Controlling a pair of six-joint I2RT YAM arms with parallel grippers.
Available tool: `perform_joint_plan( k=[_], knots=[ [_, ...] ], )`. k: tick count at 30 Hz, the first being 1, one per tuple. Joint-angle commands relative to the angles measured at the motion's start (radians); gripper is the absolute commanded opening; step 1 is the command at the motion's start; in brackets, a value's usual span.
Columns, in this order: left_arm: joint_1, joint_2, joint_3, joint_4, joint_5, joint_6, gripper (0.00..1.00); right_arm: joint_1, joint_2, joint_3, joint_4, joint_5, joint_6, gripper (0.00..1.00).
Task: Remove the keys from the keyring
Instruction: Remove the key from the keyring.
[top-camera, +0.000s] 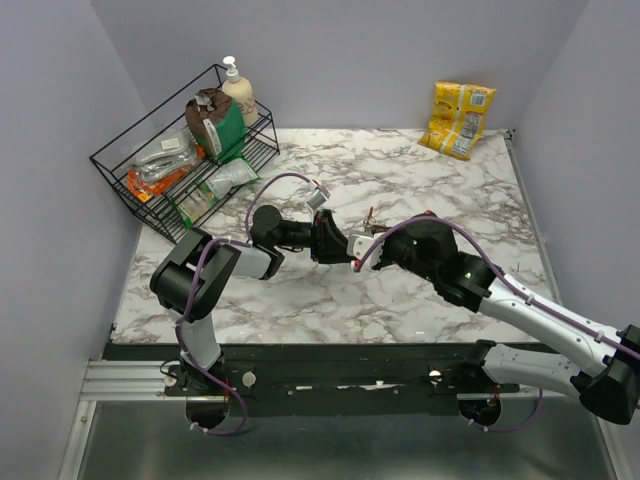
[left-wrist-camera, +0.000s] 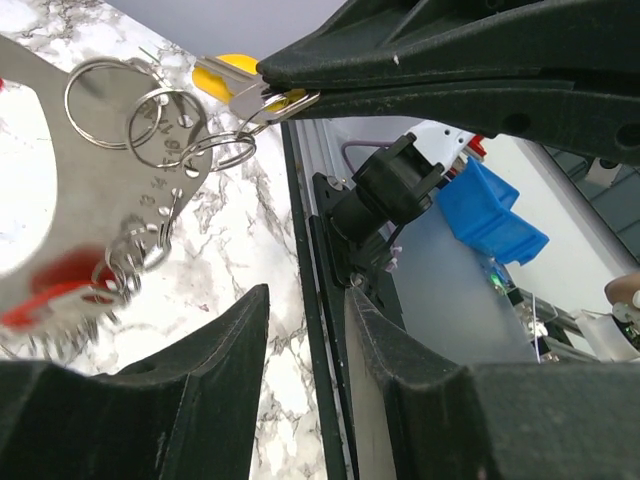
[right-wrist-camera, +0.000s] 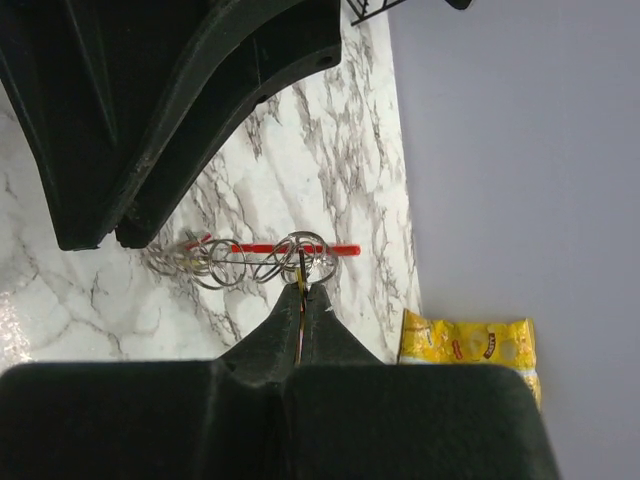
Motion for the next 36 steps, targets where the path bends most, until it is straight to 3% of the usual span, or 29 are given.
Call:
perform_joint_plan(
  k=[1, 16, 36],
  knots=[
    [0.001, 0.002, 0.009, 0.349, 0.022, 0.008, 0.45, -0.003, -0.008, -0.017, 0.046, 0.0, 0.003, 0.01],
    [0.061, -0.081, -0.011, 0.348, 0.003, 0.042, 0.5, -0.003, 0.015, 0.005, -0.04, -0.103, 0.026, 0.01],
    [0.076, -0.069, -0.031, 0.345, -0.029, 0.083, 0.51, -0.001, 0.009, 0.023, -0.134, -0.193, 0.032, 0.01]
  ],
)
